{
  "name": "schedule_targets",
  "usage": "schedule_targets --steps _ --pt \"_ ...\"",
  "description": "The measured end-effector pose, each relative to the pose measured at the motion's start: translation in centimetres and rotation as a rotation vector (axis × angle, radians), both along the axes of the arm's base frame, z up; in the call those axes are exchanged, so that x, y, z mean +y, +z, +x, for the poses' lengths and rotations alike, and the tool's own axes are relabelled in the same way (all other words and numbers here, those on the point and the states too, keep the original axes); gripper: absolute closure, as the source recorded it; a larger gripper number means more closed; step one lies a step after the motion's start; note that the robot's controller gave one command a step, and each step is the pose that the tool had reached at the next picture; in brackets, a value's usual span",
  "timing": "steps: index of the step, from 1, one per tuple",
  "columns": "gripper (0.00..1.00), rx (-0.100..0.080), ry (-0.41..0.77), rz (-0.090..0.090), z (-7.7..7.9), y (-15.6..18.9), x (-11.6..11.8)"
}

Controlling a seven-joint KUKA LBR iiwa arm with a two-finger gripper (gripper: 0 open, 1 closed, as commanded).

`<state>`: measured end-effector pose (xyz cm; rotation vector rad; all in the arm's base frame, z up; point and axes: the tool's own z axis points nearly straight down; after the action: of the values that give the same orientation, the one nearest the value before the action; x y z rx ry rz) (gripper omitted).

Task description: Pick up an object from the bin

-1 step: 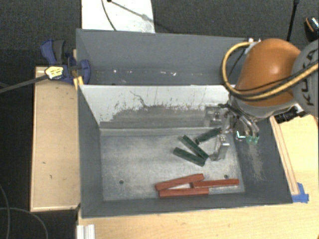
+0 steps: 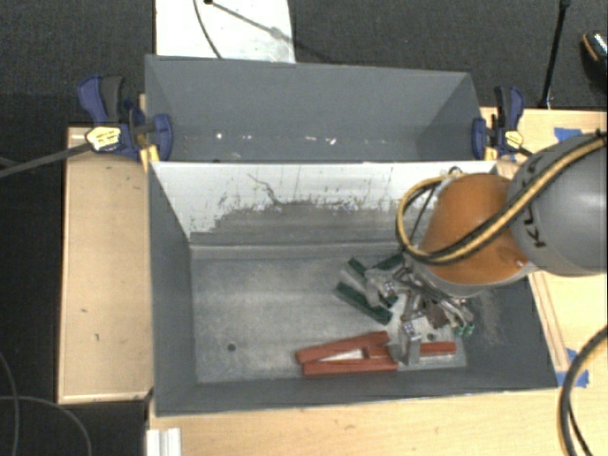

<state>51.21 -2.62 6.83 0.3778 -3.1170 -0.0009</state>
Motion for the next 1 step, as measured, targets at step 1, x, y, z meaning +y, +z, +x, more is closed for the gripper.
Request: schedule_targets --steps 1 --pt "0.0 -0.012 0.057 -0.005 6.87 0.36 -7.1"
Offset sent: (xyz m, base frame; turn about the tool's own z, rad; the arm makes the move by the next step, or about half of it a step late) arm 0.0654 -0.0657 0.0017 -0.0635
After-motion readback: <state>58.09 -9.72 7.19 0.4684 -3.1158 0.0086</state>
